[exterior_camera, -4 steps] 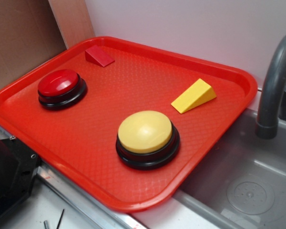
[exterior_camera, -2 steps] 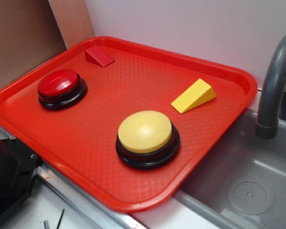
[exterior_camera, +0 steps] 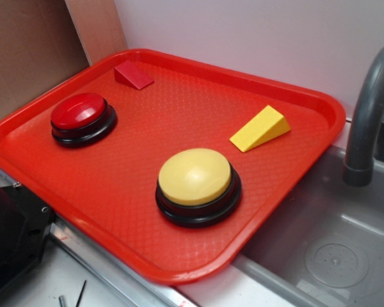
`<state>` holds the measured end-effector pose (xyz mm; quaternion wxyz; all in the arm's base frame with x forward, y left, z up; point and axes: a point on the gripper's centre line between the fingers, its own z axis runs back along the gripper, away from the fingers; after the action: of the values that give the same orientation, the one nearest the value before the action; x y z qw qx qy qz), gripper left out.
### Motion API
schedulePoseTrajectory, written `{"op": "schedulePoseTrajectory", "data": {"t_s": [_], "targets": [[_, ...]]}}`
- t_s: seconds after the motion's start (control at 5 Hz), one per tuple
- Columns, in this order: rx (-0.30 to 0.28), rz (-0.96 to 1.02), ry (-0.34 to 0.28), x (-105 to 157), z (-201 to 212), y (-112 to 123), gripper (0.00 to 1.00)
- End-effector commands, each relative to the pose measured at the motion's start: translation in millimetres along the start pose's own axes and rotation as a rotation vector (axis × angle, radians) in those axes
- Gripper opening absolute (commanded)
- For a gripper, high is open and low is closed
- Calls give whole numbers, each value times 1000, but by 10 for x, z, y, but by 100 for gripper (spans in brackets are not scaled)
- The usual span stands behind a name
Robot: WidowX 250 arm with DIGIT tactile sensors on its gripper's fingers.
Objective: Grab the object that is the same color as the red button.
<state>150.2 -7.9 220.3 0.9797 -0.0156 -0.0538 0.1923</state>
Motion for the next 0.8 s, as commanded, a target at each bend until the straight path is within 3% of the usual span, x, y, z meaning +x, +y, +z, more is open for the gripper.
{"op": "schedulePoseTrajectory", "data": {"t_s": [0.0,0.2,0.6], "targets": [[-31,318,-28,591,-351,64,100],[-10,472,-82,850,-537,156,100],[-20,691,-190,1211,-856,371,100]]}}
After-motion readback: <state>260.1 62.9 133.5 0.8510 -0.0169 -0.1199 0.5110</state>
